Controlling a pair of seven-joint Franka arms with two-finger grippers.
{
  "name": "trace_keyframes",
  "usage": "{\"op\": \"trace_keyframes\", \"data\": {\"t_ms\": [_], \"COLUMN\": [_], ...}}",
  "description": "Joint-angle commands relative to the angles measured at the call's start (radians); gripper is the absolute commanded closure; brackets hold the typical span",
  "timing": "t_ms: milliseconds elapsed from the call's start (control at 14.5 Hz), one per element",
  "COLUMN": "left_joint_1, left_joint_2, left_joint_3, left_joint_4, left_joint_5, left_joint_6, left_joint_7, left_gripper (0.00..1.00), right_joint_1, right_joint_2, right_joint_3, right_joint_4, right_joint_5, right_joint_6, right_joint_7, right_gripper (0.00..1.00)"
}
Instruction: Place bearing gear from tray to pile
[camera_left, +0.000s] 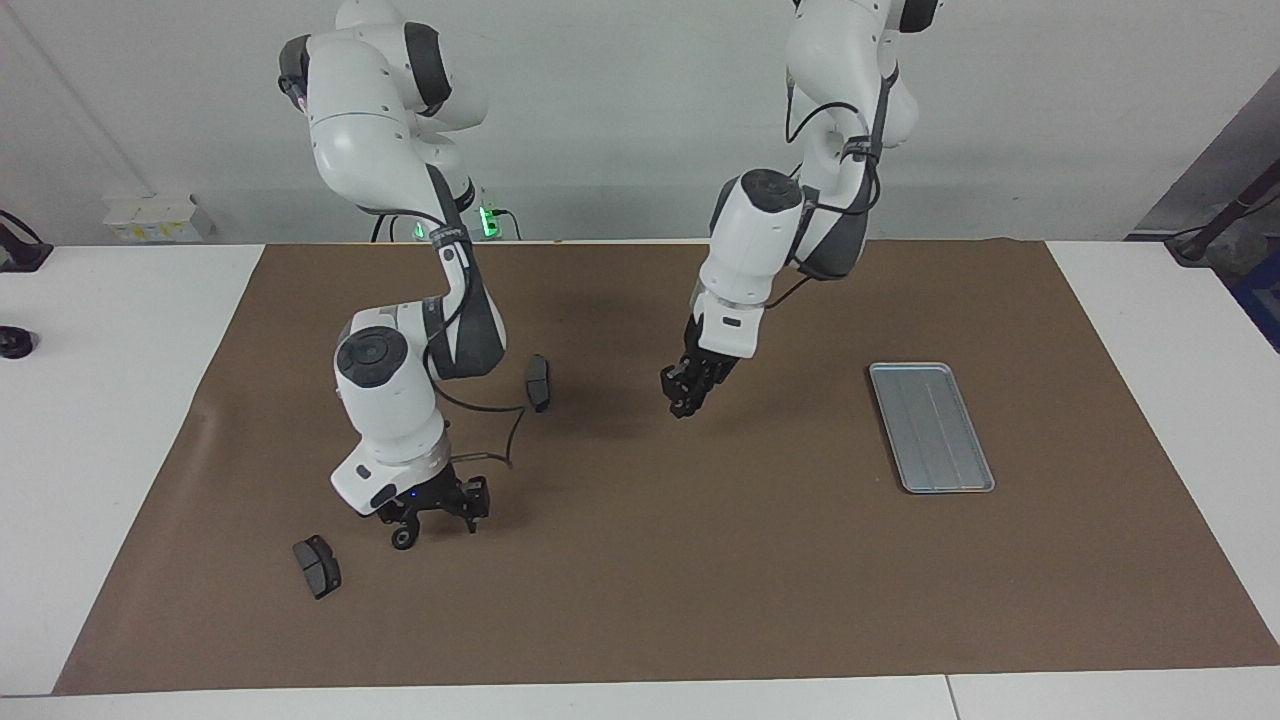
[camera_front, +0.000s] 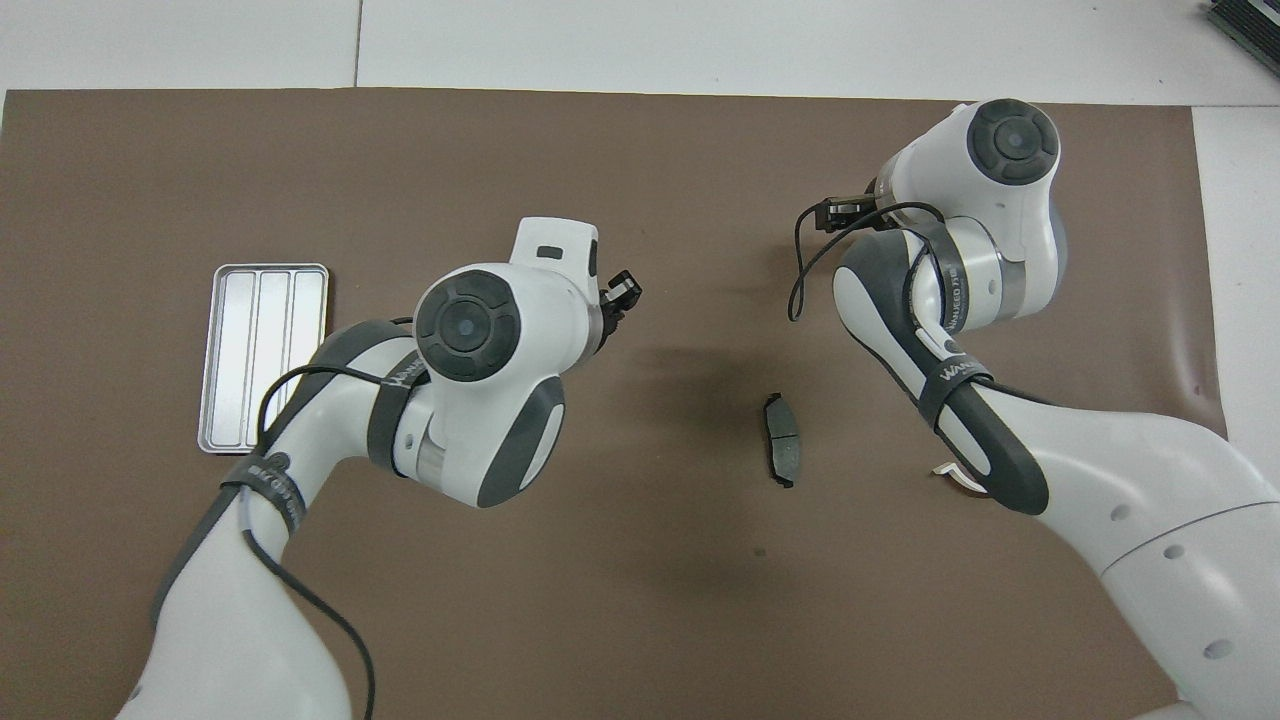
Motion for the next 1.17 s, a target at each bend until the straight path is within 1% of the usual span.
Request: {"op": "trace_keyframes", "data": {"t_ms": [0,138,206,275,344,412,481,619,756,825,962,1100], "left_joint_1": [-0.026,-0.026,-0.027,-0.023,-0.02,-0.024,-0.024,-0.012,0.031,0.057,0.115,0.184], "left_joint_2": [0.137,0.15,0.149,0.15,0.15,0.147,0.143,0.123,0.045,0.01,-0.05,-0.101], "left_joint_3": [0.02,0.02,0.02,0.019,0.02,0.02,0.025,0.04,0.04,0.04,0.039,0.039], "left_joint_4": [0.13,0.098,0.083,0.078,0.066,0.061,0.07,0.13,0.118,0.112,0.11,0.11], "left_joint_5": [-0.019,-0.021,-0.021,-0.021,-0.019,-0.021,-0.018,0.013,0.053,0.055,0.055,0.055], "left_joint_6": [0.038,0.131,0.144,0.146,0.15,0.137,0.098,-0.061,-0.124,-0.158,-0.262,-0.363], "left_joint_7": [-0.023,-0.022,-0.022,-0.019,-0.017,-0.02,-0.023,-0.02,-0.002,0.024,0.14,0.35], "left_gripper": [1.0,1.0,0.96,0.78,0.53,0.32,0.0,0.0,0.0,0.0,0.0,0.0], "right_joint_1": [0.028,0.047,0.053,0.054,0.065,0.068,0.068,0.068,0.071,0.08,0.123,0.19], "right_joint_2": [-0.015,-0.015,-0.015,-0.015,-0.015,-0.015,-0.015,-0.015,-0.015,-0.015,-0.016,-0.016], "right_joint_3": [0.003,0.003,0.003,0.003,0.003,0.003,0.003,0.003,0.003,0.004,0.004,0.004], "right_joint_4": [0.013,0.013,0.013,0.011,0.011,0.01,0.01,0.01,0.01,0.01,0.005,0.002], "right_joint_5": [0.002,0.002,-0.001,-0.004,-0.004,-0.004,-0.004,-0.004,-0.001,-0.001,-0.001,-0.001], "right_joint_6": [-0.038,-0.045,-0.058,-0.061,-0.062,-0.062,-0.062,-0.062,-0.062,-0.06,-0.051,-0.037], "right_joint_7": [0.053,0.07,0.078,0.083,0.086,0.087,0.086,0.086,0.089,0.107,0.161,0.204], "right_gripper": [0.18,0.18,0.18,0.18,0.18,0.18,0.18,0.18,0.18,0.18,0.19,0.19]}}
